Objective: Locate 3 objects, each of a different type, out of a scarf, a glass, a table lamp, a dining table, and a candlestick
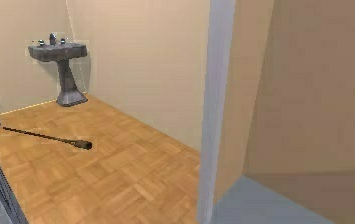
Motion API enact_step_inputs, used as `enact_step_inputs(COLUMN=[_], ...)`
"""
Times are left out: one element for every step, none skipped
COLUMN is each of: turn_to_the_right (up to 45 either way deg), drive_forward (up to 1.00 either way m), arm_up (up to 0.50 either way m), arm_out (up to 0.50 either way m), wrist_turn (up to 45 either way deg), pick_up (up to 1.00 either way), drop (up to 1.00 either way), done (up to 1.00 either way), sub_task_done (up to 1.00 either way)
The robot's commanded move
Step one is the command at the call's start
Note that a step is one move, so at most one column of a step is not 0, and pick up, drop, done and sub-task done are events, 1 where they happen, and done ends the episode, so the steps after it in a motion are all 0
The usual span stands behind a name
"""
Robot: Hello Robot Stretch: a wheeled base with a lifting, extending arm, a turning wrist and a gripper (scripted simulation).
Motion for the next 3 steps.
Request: enact_step_inputs(turn_to_the_right=[15.0,0.0,-45.0], drive_forward=[0.00,0.30,0.00], arm_up=[0.00,0.00,0.00], arm_out=[0.00,0.00,0.00], wrist_turn=[0.0,0.0,0.0], pick_up=[0.00,0.00,0.00], drop=[0.00,0.00,0.00], done=[0.00,0.00,0.00], sub_task_done=[0.00,0.00,0.00])
